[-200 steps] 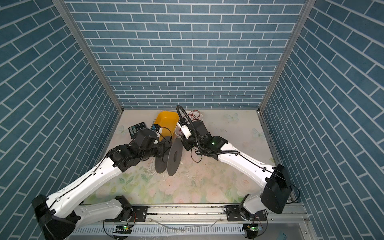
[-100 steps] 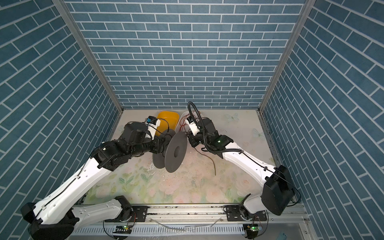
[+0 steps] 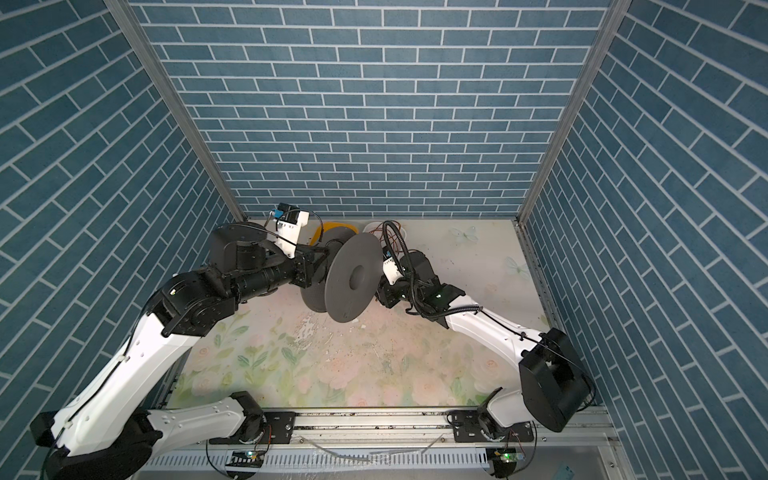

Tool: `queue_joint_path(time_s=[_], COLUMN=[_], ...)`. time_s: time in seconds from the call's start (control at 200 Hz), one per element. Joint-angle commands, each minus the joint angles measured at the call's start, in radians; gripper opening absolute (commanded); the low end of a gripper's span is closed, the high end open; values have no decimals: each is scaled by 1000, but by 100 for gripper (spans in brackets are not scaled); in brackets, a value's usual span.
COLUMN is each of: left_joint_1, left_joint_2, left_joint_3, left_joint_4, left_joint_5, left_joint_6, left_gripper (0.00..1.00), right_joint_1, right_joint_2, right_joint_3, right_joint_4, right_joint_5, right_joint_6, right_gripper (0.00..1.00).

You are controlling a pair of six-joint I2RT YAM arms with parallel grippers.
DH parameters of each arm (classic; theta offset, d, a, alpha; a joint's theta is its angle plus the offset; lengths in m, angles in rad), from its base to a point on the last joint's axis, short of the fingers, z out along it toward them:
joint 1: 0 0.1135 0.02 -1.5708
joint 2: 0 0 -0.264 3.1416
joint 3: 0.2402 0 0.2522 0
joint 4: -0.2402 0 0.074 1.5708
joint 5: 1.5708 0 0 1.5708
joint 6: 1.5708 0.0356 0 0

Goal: Wrap the cables

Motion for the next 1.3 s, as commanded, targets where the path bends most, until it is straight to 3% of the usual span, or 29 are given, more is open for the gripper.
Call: queue_joint_path(time_s=[0.0, 0.125, 0.235, 0.33, 0.59, 0.77, 1.025, 1.29], left_joint_1=[-1, -1, -1, -1, -1, -1, -1, -1], left_joint_2=[-7, -24, -40, -50, -70, -57, -54, -40], left_joint_3=[51, 56, 57, 60, 68, 92, 105, 116], left_joint_4=[82, 89, 91, 93, 109, 98, 95, 90], left_joint_5=[15, 2, -11, -18, -25, -33, -68, -55], left_joint_6=[0, -5, -12, -19, -37, -38, -44, -50], left_gripper=[0, 0, 0, 0, 0, 0, 0, 0], right_joint_1=[3, 2, 3, 3, 4, 4, 4, 12], right_joint_2=[-67, -123, -160, -188, -212, -201, -99, 9], right_joint_3=[-67, -146, -203, -253, -374, -424, -462, -430], right_joint_4=[98, 165, 208, 243, 365, 440, 605, 700], right_joint_5=[-45, -50, -42, -37, -93, -72, -65, -156], right_joint_6=[18, 13, 8, -3, -7, -23, -3, -6], right_gripper=[56, 68, 85, 91, 88, 86, 84, 80])
